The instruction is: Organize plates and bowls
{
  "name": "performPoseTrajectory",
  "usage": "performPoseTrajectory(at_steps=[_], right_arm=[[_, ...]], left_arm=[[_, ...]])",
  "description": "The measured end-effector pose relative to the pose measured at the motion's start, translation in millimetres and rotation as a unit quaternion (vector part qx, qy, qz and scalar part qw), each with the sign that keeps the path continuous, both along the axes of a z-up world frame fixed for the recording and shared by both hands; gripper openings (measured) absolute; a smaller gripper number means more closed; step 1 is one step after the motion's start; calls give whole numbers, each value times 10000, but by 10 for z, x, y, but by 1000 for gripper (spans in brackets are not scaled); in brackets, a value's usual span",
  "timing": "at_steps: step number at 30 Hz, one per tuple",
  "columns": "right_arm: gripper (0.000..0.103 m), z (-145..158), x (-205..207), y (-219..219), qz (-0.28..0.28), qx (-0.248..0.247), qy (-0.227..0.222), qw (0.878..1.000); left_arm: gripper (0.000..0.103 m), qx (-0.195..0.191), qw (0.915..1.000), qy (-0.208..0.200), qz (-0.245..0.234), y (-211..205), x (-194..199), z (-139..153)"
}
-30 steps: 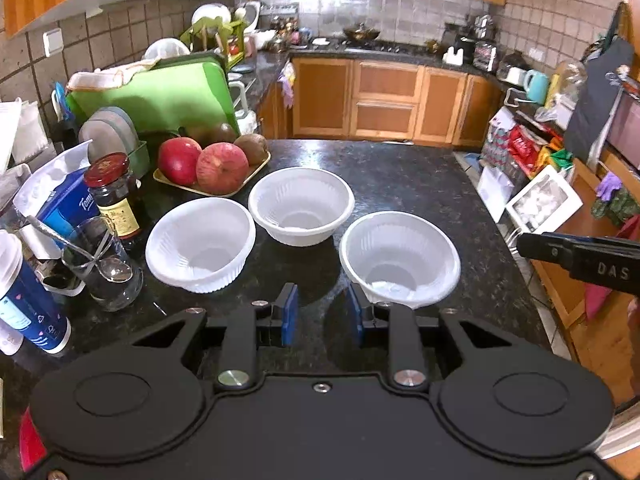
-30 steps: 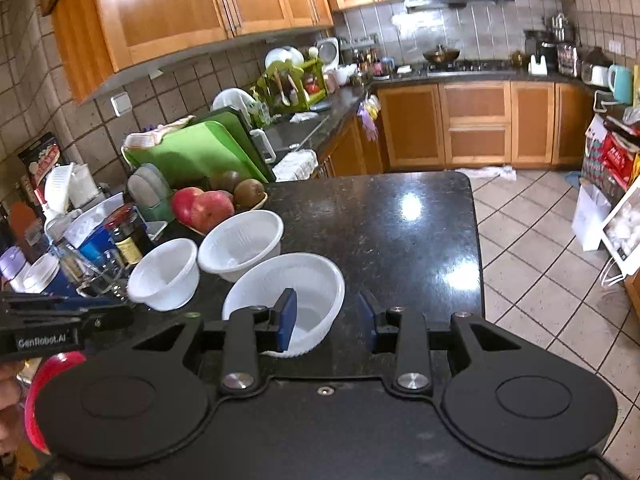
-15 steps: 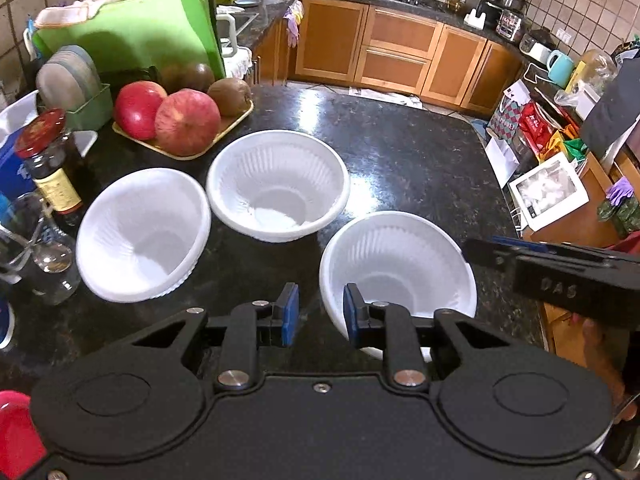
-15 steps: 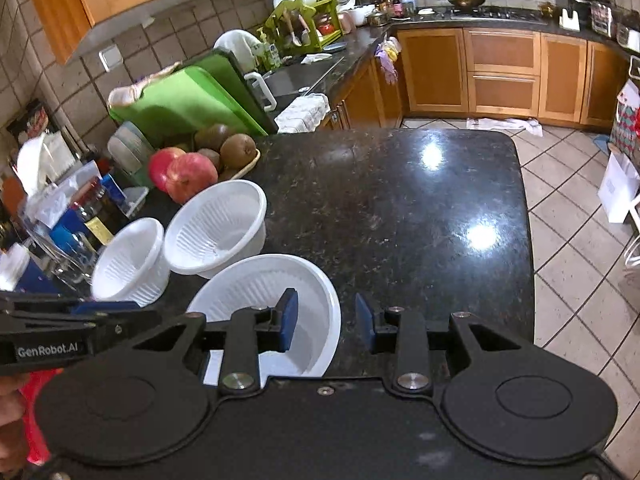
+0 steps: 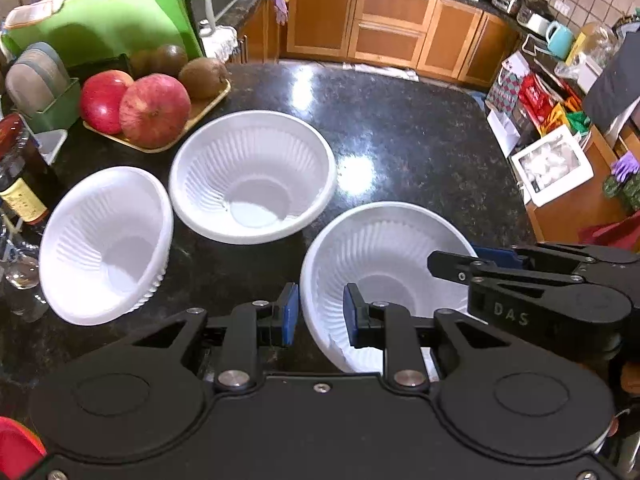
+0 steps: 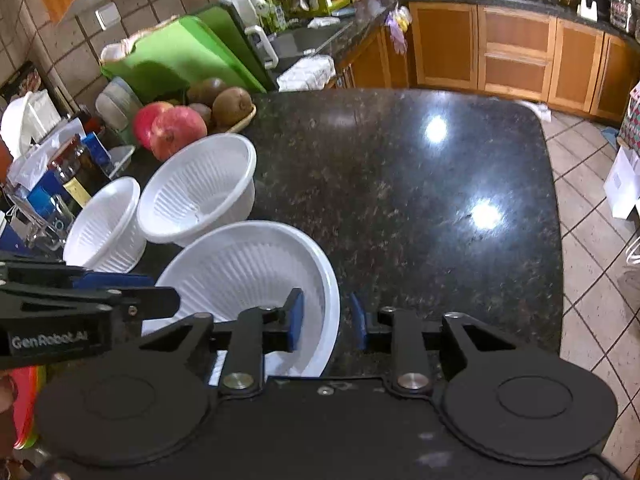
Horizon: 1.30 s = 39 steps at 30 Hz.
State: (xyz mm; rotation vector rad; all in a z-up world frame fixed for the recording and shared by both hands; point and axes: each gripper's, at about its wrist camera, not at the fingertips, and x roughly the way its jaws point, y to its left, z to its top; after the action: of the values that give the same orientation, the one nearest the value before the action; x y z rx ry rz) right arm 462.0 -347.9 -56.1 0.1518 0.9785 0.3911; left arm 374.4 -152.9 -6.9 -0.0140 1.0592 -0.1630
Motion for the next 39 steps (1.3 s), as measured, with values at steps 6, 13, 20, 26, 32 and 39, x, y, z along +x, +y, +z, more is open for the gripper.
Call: performPoseTrajectory(at_steps=[6,13,20,26,32,39], right_arm=[[14,-51,8,22,-16,-57,111,9999],[12,-50,-46,2,-90,-30,181,9998],[13,-15,-331,122,48,-96,198,9997],[14,56,-827,269,179,-20,232,9996],[15,119,-1398,403,147,113,379,9991],[14,158,-1974,620,254,152,451,9985]], left_arm=[[28,236,9997,49,-31,-89,65,-97],[22,138,9997,195,-54,-20,50,-101],[22,90,9994,307,-142,97,-178,-88],[22,164,9988,356,-305,275,-532,-81],[22,114,9971,443,-603,494,-932,-48],[22,-38,9939,686,-864,725,-1327,-75]])
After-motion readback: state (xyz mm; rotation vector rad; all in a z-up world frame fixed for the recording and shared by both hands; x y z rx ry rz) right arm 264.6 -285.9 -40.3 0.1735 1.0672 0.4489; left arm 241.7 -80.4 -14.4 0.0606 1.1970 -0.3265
